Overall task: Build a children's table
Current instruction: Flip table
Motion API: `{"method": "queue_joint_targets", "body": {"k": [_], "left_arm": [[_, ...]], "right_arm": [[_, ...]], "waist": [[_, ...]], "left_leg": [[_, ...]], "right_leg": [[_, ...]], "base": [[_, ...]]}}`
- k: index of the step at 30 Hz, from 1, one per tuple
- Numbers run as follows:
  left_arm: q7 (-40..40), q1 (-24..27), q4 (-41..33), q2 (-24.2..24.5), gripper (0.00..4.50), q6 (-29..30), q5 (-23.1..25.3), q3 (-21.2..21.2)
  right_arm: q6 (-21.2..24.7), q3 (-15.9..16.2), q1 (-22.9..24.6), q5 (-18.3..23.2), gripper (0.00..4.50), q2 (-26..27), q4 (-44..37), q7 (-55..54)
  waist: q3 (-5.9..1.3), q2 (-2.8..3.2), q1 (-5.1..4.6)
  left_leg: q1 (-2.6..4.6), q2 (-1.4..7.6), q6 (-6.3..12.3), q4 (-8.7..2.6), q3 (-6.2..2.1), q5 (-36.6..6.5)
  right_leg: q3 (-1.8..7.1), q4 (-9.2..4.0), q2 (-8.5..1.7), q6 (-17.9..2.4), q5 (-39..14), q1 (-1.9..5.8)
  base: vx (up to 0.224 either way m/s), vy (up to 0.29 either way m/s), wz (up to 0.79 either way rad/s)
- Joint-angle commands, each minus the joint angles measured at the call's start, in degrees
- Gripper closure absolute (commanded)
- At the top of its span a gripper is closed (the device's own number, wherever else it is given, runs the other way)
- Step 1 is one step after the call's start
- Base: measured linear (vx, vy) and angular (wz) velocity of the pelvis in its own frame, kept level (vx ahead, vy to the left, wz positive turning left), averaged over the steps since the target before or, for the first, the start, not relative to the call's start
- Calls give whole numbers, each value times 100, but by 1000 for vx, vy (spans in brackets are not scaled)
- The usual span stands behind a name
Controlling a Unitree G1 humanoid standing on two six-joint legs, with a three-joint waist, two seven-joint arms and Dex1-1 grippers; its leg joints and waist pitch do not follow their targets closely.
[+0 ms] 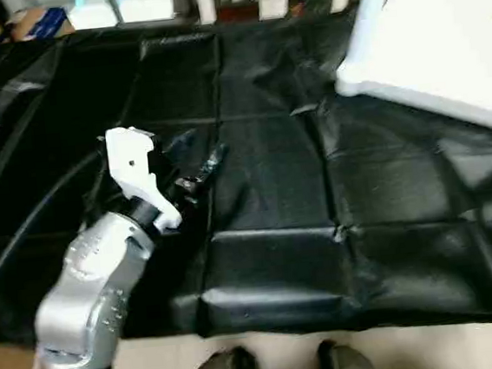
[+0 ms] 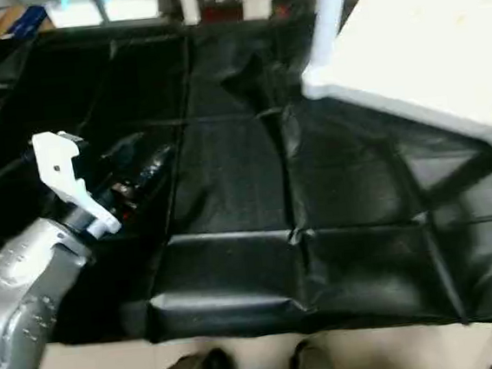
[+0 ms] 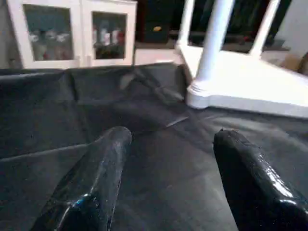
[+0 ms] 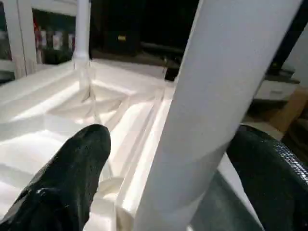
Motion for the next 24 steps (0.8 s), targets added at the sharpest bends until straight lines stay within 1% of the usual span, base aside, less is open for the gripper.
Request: {"method": "queue_joint_targets", "body": {"k": [1, 2, 3, 4, 5, 6, 7, 8, 9, 10, 11, 12, 13, 14, 15, 16, 17, 18, 19, 20, 21, 22, 23, 24], "left_arm": [[-62, -13, -192, 144, 136, 175, -125, 129], [-94, -16, -233, 197, 136, 225, -181, 162], [-149, -37, -280, 253, 136, 295, -258, 183], [-247, -38, -341, 332, 136, 373, -371, 224], [-299, -39, -356, 364, 136, 377, -394, 234], [-347, -37, -368, 392, 136, 386, -430, 246], [-431, -41, -399, 406, 136, 372, -507, 238], [-552, -33, -461, 419, 136, 378, -638, 224], [-634, -22, -509, 426, 136, 392, -733, 221], [-674, -16, -534, 429, 136, 400, -778, 221], [-948, 92, -741, 456, 136, 541, -1227, 225], [-1129, 184, -888, 508, 136, 683, -1539, 216], [-1260, 254, -991, 550, 136, 771, -1736, 196], [-1479, 371, -1136, 637, 136, 897, -2000, 156], [-1521, 398, -1167, 659, 136, 925, -2034, 128], [-1539, 408, -1182, 669, 136, 944, -2050, 108], [-1556, 423, -1194, 670, 136, 942, -2041, 78], [-1572, 432, -1195, 665, 136, 941, -2035, 47], [-1585, 445, -1193, 671, 136, 930, -2023, 31], [-1585, 445, -1193, 671, 136, 930, -2023, 31], [-1580, 444, -1160, 663, 136, 866, -1936, -2], [-1573, 438, -1145, 663, 136, 845, -1908, -14], [-1534, 455, -1105, 703, 136, 786, -1857, -16], [-1519, 477, -1094, 715, 136, 758, -1844, -2]], "right_arm": [[-85, 41, -106, -25, 33, -135, 104, -32], [-128, 61, -140, -34, 33, -147, 147, -51], [-154, 63, -189, -20, 33, -168, 215, -40], [-152, 107, -222, -51, 33, -198, 273, -5], [-172, 150, -236, -98, 33, -215, 301, 2], [-185, 163, -259, -110, 33, -224, 328, 32], [-194, 201, -292, -155, 33, -255, 371, 17], [-202, 223, -328, -184, 33, -289, 411, 16], [-210, 228, -350, -203, 33, -308, 435, 13], [-216, 231, -360, -214, 33, -317, 447, 9], [-214, 250, -381, -243, 33, -373, 478, 17], [-207, 240, -401, -228, 33, -401, 490, 50], [-204, 236, -418, -219, 33, -420, 501, 75], [-224, 263, -446, -223, 49, -445, 517, 112], [-228, 270, -459, -222, 49, -451, 519, 133], [-229, 273, -468, -221, 49, -455, 522, 148], [-229, 295, -491, -236, 49, -456, 522, 203], [-230, 308, -517, -239, 62, -454, 521, 258], [-232, 318, -549, -226, 76, -450, 533, 320], [-232, 318, -549, -226, 83, -450, 533, 320], [-220, 345, -585, -224, 92, -442, 544, 415], [-214, 355, -600, -223, 92, -439, 552, 450], [-186, 389, -655, -240, 102, -404, 567, 592], [-176, 417, -677, -254, 113, -375, 560, 659]], "waist": [[-327, -179, 44], [-311, -121, 73], [-296, -141, 69], [-259, -61, 98], [-243, -80, 102], [-242, -63, 118], [-242, -69, 116], [-246, -73, 122], [-268, -69, 137], [-283, -63, 145], [-285, -92, 143], [-276, -108, 150], [-267, -98, 155], [-255, -136, 149], [-244, -161, 142], [-231, -141, 148], [-216, -138, 148], [-239, -205, 134], [-229, -181, 138], [-211, -189, 122], [-224, -232, 110], [-223, -234, 109], [-248, -256, 102], [-251, -255, 99]], "left_leg": [[235, 705, 630, -535, -394, -1393], [215, 697, 669, -519, -406, -1226], [213, 700, 721, -515, -394, -1128], [197, 699, 735, -517, -414, -1092], [203, 702, 756, -519, -397, -1091], [202, 699, 827, -496, -392, -902], [194, 697, 888, -486, -387, -793], [187, 688, 1014, -455, -383, -547], [172, 676, 1166, -413, -375, -205], [166, 677, 1264, -389, -376, -3], [151, 678, 1468, -356, -365, 278], [125, 679, 1567, -352, -366, 346], [134, 677, 1570, -350, -358, 307], [131, 680, 1568, -361, -353, 175], [146, 673, 1556, -367, -337, 15], [152, 680, 1536, -371, -340, -98], [160, 685, 1485, -385, -341, -261], [172, 690, 1449, -389, -339, -343], [165, 693, 1413, -395, -349, -383], [158, 690, 1353, -403, -347, -502], [171, 695, 1300, -410, -341, -564], [169, 695, 1276, -409, -344, -596], [179, 696, 1256, -402, -340, -543], [166, 697, 1289, -387, -347, -423]], "right_leg": [[247, -353, -464, -1978, -1087, 212], [248, -306, -471, -2020, -916, 224], [240, -297, -452, -2061, -818, 219], [240, -276, -460, -2078, -791, 223], [240, -283, -449, -2098, -766, 218], [243, -255, -454, -2118, -570, 218], [246, -246, -454, -2139, -450, 221], [242, -213, -453, -2168, -231, 223], [242, -167, -458, -2212, 54, 222], [240, -143, -454, -2224, 253, 216], [230, -115, -421, -2240, 518, 185], [221, -102, -431, -2264, 493, 191], [220, -107, -432, -2266, 404, 180], [224, -121, -429, -2260, 189, 177], [233, -151, -420, -2214, -70, 159], [234, -158, -420, -2194, -229, 152], [236, -190, -414, -2136, -511, 150], [237, -198, -408, -2110, -675, 156], [237, -193, -413, -2097, -759, 155], [243, -213, -419, -2070, -898, 156], [250, -227, -417, -2053, -970, 155], [255, -223, -425, -2054, -1002, 160], [254, -213, -420, -2067, -940, 163], [255, -186, -423, -2097, -809, 166]], "base": [[0, 0, 0], [0, 0, 0], [0, 0, 0], [0, 0, 0], [0, 0, 0], [0, 0, 0], [0, 0, 0], [0, 0, 0], [0, 0, 0], [0, 0, 0], [0, 0, 0], [0, 0, 0], [0, 0, 0], [0, 0, 0], [0, 0, 0], [0, 0, 0], [0, 0, 0], [0, 0, 0], [0, 0, 0], [0, 0, 0], [0, 0, 0], [0, 0, 0], [0, 0, 0], [0, 0, 0]]}}
